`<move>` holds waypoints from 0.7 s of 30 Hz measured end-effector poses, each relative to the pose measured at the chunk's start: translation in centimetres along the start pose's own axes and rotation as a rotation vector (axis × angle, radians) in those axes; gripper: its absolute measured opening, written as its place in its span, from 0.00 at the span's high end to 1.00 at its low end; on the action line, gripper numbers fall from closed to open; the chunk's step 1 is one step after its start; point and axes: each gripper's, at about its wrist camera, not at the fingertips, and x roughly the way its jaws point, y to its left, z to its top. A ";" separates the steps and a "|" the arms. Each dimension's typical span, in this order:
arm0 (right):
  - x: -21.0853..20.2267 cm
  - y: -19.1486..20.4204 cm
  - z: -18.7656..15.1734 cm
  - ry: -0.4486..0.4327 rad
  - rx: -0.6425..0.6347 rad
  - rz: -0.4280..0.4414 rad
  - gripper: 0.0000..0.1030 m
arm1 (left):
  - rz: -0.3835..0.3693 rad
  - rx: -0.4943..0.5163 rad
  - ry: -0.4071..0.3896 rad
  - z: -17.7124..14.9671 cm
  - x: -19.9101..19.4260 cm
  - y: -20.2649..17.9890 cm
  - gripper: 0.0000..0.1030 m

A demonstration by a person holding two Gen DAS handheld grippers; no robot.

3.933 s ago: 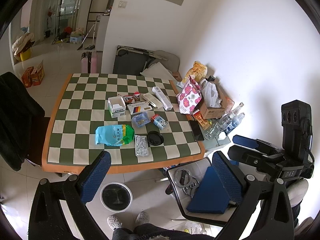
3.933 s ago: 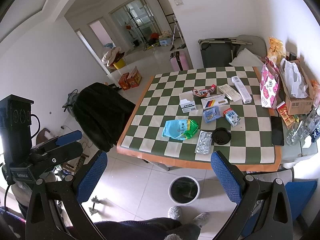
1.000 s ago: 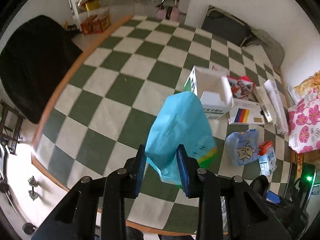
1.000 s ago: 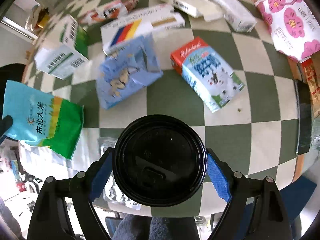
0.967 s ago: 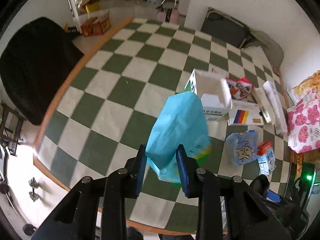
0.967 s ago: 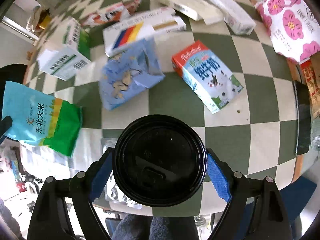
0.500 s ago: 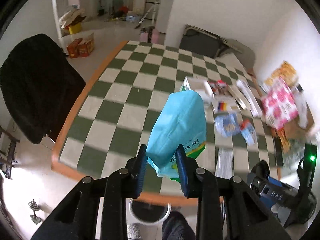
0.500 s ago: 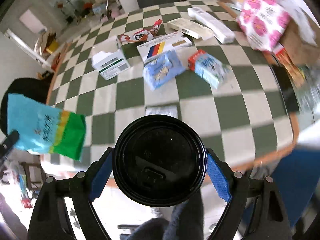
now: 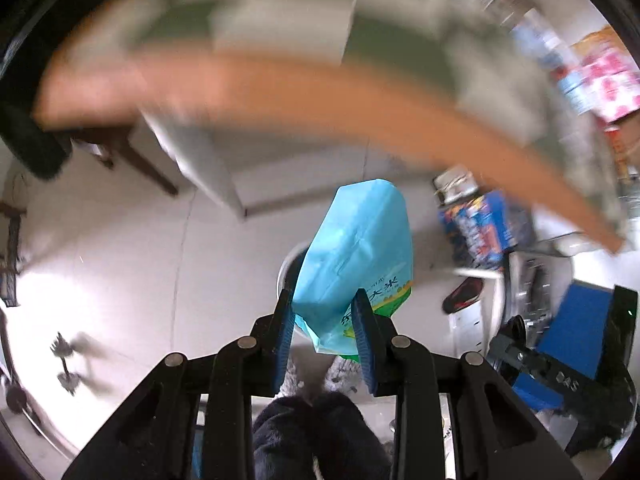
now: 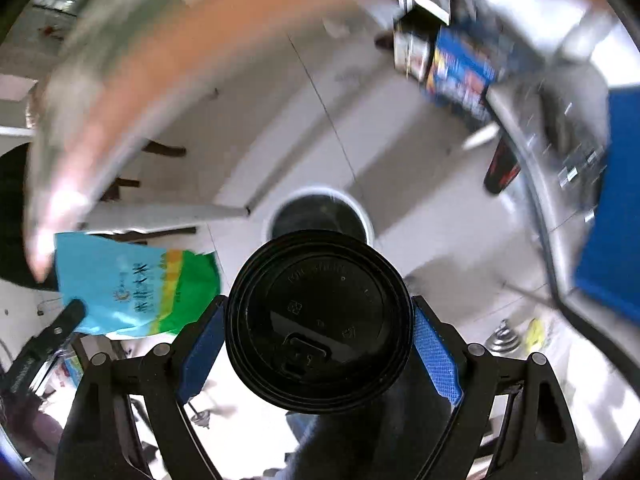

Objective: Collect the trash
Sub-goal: 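Carry the bag and lid down to the trash bin and release both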

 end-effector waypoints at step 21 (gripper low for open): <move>28.9 -4.0 3.7 0.121 -0.095 0.025 0.00 | 0.159 0.009 0.082 -2.7 23.9 4.0 0.00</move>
